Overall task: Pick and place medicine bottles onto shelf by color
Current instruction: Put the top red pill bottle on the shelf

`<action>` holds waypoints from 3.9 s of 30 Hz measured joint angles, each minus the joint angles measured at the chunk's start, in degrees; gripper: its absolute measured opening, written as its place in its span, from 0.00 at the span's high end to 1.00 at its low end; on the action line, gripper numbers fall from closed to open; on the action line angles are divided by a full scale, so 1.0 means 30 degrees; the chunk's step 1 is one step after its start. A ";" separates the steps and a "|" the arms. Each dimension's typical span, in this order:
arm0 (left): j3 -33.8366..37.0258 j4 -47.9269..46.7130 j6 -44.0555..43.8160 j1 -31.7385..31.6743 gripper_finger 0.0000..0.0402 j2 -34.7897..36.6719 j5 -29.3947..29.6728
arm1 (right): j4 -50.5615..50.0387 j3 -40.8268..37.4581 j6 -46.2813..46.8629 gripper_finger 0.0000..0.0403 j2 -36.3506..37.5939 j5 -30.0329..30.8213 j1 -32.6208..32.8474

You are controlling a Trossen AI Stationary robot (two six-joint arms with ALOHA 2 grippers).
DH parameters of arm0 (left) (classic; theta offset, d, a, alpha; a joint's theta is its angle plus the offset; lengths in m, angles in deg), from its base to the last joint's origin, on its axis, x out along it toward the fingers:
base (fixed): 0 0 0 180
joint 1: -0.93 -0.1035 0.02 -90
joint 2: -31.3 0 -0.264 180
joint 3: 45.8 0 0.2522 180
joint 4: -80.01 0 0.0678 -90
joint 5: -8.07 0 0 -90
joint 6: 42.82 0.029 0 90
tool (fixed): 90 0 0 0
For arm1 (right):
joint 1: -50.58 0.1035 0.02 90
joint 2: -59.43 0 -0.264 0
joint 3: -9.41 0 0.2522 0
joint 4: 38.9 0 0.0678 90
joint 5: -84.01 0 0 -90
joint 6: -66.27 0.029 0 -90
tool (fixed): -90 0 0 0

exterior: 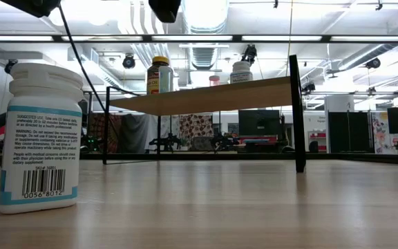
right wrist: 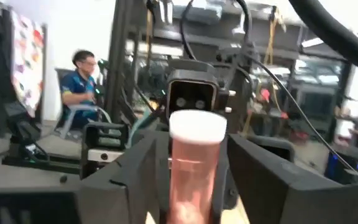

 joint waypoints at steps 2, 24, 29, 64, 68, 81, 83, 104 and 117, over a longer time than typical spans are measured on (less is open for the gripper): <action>0.0000 -0.0638 -0.0040 0.0058 0.79 0.0065 0.0214 | -0.1788 0.0014 0.0214 0.50 0.0860 0.0767 0.0129; 0.0029 -0.1757 0.0034 0.0134 0.79 0.0065 0.2052 | -2.6066 0.7018 0.6080 0.50 0.4382 0.1117 0.0310; 0.0066 -0.1786 0.0034 0.0142 0.79 0.0065 0.2052 | -2.6944 0.7952 0.6036 0.50 0.4212 0.1143 0.0310; 0.0007 -0.1946 0.0029 0.0142 0.78 0.0065 0.1979 | -2.7452 0.8189 0.6087 0.74 0.4342 0.1314 0.0295; -0.0025 -0.1678 -0.0009 0.0134 0.72 0.0065 0.1965 | -2.7948 0.8168 0.6075 0.74 0.4378 0.1227 0.0222; -0.0022 -0.2413 0.1813 0.0142 0.53 0.1170 0.2019 | -3.2309 0.9571 0.8147 0.74 0.5150 0.1387 0.0051; -0.0022 -0.3622 0.2110 0.0154 0.53 0.1873 0.2035 | -3.3035 0.9859 0.8311 0.74 0.5534 0.1553 -0.0020; 0.0117 -1.2505 0.2572 0.0214 0.53 0.9236 0.2044 | -3.3304 0.7383 0.9144 0.74 0.7957 0.0939 -0.7387; 0.1005 -1.3172 0.2515 0.0222 0.53 1.0396 0.2052 | -3.2361 0.6011 1.0045 0.74 0.7623 -0.0106 -1.0655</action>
